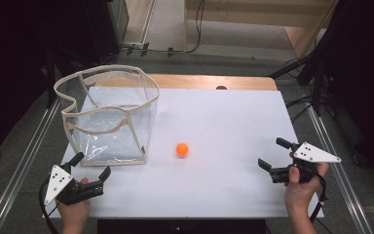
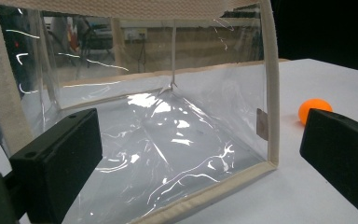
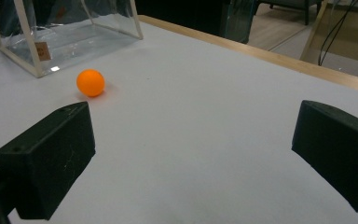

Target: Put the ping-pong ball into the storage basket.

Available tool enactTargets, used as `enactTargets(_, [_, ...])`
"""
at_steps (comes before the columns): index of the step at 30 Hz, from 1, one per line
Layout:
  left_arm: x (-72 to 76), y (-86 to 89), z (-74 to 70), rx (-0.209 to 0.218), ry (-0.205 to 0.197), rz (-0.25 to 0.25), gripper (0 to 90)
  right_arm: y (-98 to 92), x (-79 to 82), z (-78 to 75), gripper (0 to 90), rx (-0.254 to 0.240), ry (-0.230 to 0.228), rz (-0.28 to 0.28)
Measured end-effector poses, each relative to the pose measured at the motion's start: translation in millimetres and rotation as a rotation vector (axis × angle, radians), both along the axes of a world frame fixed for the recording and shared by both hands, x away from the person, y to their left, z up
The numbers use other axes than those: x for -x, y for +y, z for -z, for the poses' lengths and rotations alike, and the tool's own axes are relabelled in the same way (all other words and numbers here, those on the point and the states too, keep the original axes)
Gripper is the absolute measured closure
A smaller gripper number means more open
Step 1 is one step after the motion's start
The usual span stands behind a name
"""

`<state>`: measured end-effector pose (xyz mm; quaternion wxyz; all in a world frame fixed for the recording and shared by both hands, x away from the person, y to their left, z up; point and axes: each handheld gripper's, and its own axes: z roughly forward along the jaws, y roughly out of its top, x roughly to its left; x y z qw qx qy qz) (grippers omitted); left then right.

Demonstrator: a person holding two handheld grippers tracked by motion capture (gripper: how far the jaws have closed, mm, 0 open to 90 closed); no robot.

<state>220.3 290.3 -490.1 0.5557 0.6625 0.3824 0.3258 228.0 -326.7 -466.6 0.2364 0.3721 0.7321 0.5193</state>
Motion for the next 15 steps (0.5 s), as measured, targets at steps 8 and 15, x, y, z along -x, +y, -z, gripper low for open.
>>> enactTargets(8, [0.0,-0.3,0.1,0.0,0.0,0.0,0.0,8.7,-13.1,-12.2,0.0,0.009,-0.001,-0.038])
enactTargets(15, [0.0,0.0,0.1,0.002,0.0,0.002,0.0,16.3,-22.9,-18.9,0.0,0.008,0.002,-0.073])
